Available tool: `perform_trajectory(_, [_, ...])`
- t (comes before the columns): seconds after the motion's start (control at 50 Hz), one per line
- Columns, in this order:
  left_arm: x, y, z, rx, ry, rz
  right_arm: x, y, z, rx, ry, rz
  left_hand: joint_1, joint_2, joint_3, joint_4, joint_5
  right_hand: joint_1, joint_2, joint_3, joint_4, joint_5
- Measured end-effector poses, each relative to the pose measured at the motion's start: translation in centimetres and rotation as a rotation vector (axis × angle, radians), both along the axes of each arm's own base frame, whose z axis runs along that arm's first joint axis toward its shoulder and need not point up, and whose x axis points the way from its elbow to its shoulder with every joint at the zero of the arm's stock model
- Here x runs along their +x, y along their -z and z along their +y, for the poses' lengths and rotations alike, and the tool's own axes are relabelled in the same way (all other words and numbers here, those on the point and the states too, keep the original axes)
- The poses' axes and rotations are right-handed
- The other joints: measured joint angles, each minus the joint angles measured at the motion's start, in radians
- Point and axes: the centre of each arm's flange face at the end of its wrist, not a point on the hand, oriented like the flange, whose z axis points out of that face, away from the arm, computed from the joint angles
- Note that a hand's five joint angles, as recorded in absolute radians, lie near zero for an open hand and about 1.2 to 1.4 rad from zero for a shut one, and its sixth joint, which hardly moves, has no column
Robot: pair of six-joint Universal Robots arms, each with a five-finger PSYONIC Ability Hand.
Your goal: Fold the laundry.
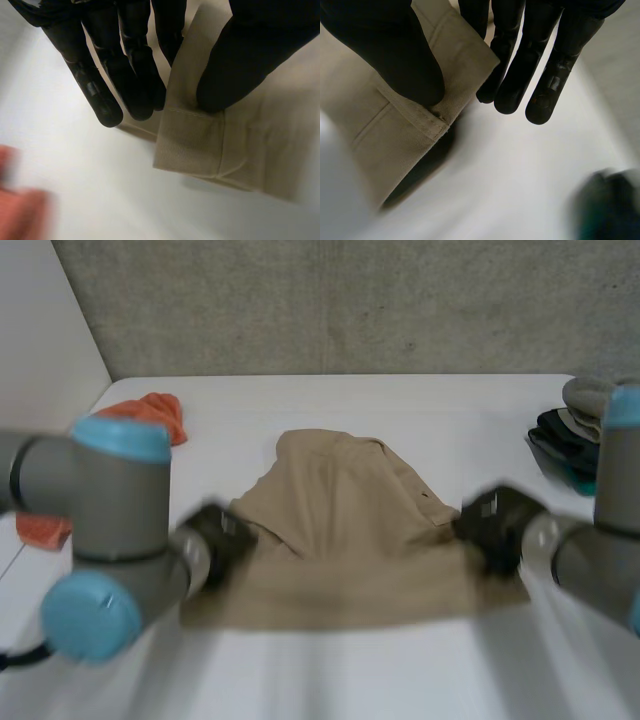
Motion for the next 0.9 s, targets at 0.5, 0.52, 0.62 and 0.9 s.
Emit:
perform_trajectory(0.5, [-3.0,-21.5,-10.9,-1.108,-0.041,0.747,6.8,-17.9,-9.7,-1.136,0.005,-0.605,0.0,0.001,0.001,0.0,0.0,0.025,0.0,0.0,0.0,0.009])
perform_trajectory(0.52, [-3.0,-20.5,-10.8,-1.071,-0.029,0.735,6.9,-16.6,-9.7,-1.09,0.004,-0.585,0.0,0.002,0.002,0.0,0.0,0.025,0.0,0.0,0.0,0.009])
perform_trajectory(0.62, [-3.2,-16.9,-10.7,-0.964,-0.002,0.688,7.2,-12.9,-9.6,-0.97,0.003,-0.532,0.0,0.002,0.002,0.0,0.0,0.025,0.0,0.0,0.0,0.009])
perform_trajectory(0.9, [-0.6,1.7,-4.6,-0.24,-0.073,0.305,5.6,5.3,-5.7,-0.313,0.012,-0.21,0.0,0.002,0.002,0.0,0.0,0.025,0.0,0.0,0.0,0.009])
